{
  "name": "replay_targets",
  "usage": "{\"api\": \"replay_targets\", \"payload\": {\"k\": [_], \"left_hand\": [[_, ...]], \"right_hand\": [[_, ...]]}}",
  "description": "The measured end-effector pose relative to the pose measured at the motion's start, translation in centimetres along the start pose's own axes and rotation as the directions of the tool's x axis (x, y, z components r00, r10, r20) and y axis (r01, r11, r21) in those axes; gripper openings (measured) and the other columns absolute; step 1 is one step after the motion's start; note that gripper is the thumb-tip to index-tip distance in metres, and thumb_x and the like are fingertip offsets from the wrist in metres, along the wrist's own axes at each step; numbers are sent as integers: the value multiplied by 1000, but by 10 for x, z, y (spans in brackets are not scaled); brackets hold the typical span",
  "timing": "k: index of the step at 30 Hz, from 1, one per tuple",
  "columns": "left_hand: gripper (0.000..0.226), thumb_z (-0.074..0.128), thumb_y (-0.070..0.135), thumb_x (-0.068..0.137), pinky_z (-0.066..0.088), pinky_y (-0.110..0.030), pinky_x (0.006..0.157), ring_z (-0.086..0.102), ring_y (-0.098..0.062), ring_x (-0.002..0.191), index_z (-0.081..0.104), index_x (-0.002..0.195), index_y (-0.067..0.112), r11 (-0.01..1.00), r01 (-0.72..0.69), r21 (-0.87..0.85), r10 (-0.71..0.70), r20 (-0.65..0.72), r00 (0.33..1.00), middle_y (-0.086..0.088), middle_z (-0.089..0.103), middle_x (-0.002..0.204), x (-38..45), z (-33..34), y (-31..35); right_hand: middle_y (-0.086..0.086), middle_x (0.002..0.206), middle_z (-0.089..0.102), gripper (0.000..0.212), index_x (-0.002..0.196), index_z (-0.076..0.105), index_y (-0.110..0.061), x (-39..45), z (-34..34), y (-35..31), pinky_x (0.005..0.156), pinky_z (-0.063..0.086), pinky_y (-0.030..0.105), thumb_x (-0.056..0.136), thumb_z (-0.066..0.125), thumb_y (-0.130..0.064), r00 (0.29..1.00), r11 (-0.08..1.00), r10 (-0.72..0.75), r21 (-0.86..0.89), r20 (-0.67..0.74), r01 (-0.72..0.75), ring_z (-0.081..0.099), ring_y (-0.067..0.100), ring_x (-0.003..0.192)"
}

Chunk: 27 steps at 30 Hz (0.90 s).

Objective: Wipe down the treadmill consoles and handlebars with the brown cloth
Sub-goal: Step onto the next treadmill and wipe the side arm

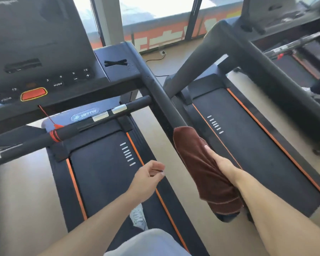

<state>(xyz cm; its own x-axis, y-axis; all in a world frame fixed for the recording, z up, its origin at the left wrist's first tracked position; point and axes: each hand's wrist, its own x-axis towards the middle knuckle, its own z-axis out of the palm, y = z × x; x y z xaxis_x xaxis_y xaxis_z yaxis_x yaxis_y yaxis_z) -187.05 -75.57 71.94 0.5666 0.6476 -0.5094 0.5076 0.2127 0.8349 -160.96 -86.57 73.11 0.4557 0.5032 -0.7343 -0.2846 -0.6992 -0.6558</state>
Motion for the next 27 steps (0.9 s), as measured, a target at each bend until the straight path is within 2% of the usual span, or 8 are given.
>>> {"api": "replay_targets", "payload": {"k": [3,6,9,12,15,17,20,27], "left_hand": [[34,63,19,97,48,-15,93,61,1,114,61,129,32,998,-51,45,45,114,992,17,63,128,-16,46,-1],[44,62,20,98,47,-22,104,56,-1,123,54,139,33,996,-83,38,74,199,977,18,57,136,-36,89,2],[49,64,22,98,45,-25,109,55,-3,126,51,144,32,995,-85,46,71,240,968,18,56,139,-53,120,-1],[49,61,15,99,43,-14,102,56,-5,125,50,145,27,994,-90,68,70,250,966,14,56,141,-64,134,-9],[47,56,8,100,43,1,84,59,-4,120,52,144,24,994,-76,78,56,232,971,13,57,140,-68,138,-18],[47,58,8,99,45,-1,83,60,-5,120,52,143,24,995,-65,74,48,213,976,13,56,141,-69,137,-22],[44,59,11,98,46,-5,84,62,-4,116,55,139,27,997,-52,62,42,150,988,13,59,138,-63,128,-24],[35,56,13,100,49,-24,100,61,-6,116,61,131,30,999,31,-17,-31,-1,1000,18,63,129,-25,97,-23]], "right_hand": [[1,84,78,41,90,79,-15,-35,-22,38,81,53,26,87,70,-55,999,998,40,38,-14,-40,73,11,77],[9,100,80,53,109,77,-10,-63,-31,81,97,56,40,82,75,-56,999,988,29,149,-32,-24,78,22,89],[-1,109,79,59,118,70,-27,-82,-28,113,103,53,41,76,74,-68,990,984,-95,141,-101,108,75,19,102],[-10,108,74,41,122,62,-31,-95,-20,129,78,56,17,87,76,-45,951,964,-242,67,-193,259,72,4,94],[-13,121,67,58,133,54,-33,-100,-10,149,87,55,22,84,85,-27,870,912,-410,-153,-274,382,66,2,107],[-11,146,51,71,147,47,-32,-99,2,160,102,50,34,86,83,-27,778,813,-544,-429,-315,394,55,7,125],[3,160,38,77,151,48,-24,-90,18,162,108,46,55,83,84,-17,640,508,-731,-815,-238,277,43,34,141],[14,164,33,84,152,48,-28,-53,34,93,113,36,63,78,86,-23,709,-13,-691,-983,143,186,36,50,145]]}}
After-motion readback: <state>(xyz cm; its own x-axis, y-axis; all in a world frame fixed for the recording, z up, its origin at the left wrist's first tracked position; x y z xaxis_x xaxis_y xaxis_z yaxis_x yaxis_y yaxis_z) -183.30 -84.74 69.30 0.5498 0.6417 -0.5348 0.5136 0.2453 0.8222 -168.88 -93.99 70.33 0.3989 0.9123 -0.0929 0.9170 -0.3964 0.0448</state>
